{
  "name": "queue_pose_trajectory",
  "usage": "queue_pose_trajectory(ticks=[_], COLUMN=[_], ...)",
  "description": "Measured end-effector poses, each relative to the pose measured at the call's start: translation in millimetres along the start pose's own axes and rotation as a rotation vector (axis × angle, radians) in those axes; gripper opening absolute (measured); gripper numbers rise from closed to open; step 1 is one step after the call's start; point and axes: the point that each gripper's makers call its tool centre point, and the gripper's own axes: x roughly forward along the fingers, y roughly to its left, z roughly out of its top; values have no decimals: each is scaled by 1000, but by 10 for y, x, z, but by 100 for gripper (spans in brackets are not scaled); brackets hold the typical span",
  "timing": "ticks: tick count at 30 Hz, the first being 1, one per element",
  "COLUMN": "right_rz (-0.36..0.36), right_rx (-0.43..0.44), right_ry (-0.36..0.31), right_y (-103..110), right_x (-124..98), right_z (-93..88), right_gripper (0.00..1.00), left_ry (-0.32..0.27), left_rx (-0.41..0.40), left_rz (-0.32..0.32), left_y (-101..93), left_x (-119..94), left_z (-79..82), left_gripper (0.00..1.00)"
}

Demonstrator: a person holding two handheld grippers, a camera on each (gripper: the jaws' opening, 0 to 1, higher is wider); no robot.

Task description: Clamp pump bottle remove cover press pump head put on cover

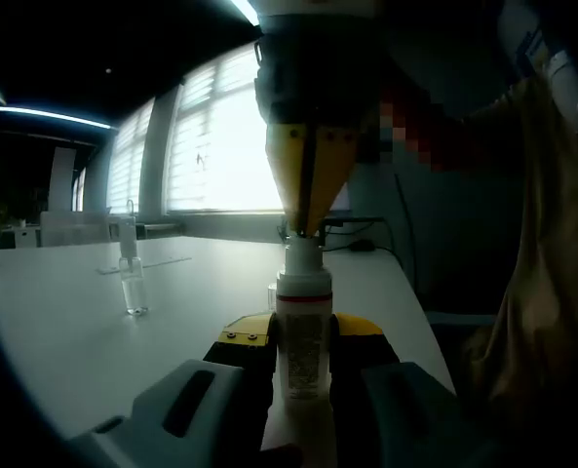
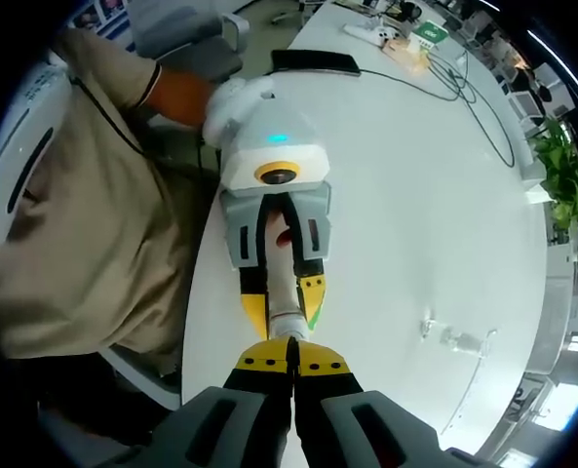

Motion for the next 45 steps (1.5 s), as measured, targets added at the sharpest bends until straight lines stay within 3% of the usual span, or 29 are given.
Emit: queue_pose_trajectory(ticks=[13,45], right_rz=[-25,-12], right_rx=[4,-5], right_ry=[-32,-2], right_y=[-7,-6], right_x=[-67,-30], right_z=[7,10], right_gripper=[0,0], left_ry=[0,0], left_rx=[0,-1], left_rz=[0,-1], left_y=[24,15], left_x=[-7,-3], left_z=[-9,-5], left_gripper=[12,12])
